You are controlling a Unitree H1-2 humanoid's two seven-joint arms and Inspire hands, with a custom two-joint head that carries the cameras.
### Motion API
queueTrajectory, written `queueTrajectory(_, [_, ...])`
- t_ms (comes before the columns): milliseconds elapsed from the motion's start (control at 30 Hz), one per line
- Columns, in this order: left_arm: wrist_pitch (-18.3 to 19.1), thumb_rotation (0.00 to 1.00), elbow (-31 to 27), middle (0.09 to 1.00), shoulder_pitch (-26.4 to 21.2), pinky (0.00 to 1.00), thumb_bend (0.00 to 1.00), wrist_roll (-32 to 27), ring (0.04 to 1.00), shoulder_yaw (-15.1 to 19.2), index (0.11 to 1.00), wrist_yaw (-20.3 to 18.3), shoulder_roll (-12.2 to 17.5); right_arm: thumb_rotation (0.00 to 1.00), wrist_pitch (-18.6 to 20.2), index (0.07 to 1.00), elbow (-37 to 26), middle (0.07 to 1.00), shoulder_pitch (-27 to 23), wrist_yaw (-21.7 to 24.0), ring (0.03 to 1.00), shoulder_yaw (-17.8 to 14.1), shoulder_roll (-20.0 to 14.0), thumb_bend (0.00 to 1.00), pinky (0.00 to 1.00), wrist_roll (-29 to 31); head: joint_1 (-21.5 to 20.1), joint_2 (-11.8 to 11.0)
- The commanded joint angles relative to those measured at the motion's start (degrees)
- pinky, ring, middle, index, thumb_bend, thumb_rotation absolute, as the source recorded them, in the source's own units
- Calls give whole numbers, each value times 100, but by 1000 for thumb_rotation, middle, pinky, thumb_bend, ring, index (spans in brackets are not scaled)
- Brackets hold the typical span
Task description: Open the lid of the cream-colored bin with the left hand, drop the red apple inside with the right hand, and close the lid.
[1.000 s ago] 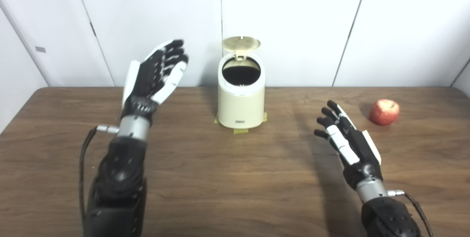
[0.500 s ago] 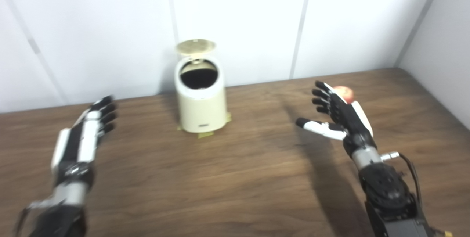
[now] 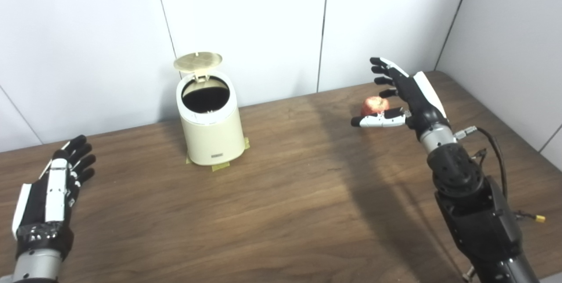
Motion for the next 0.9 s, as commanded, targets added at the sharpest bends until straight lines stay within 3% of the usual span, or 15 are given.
queueTrajectory(0, [-40, 982, -159, 900, -108, 886, 307, -86, 879, 35, 901, 34, 108, 72, -117, 869, 67, 871, -413, 27, 818, 102, -405, 891, 666, -458, -29, 11])
queueTrajectory(67, [-38, 973, -201, 894, -80, 874, 313, -106, 875, 29, 899, 48, 133, 93, -114, 868, 206, 868, -529, 97, 810, 303, -606, 901, 668, -832, -33, 11])
queueTrajectory(267, [-35, 971, -310, 897, -45, 880, 303, -237, 886, -26, 906, 96, 193, 53, -161, 864, 639, 890, -939, 384, 884, 696, -959, 930, 810, -1389, -42, 16])
queueTrajectory(467, [-36, 999, -344, 922, -24, 925, 299, -302, 909, -133, 930, 164, 261, 62, -517, 829, 1317, 870, -1452, 721, 865, 1241, -1376, 973, 712, -1927, -31, 17])
queueTrajectory(600, [-35, 1000, -382, 922, 9, 920, 296, -336, 910, -205, 932, 235, 322, 85, -658, 826, 1763, 877, -1718, 904, 864, 1504, -1507, 980, 729, -2215, -5, 18])
queueTrajectory(867, [-35, 1000, -449, 902, 44, 911, 277, -368, 890, -276, 915, 382, 380, 140, -764, 817, 2563, 849, -2134, 1124, 856, 1868, -1508, 1000, 691, -2633, 9, 17])
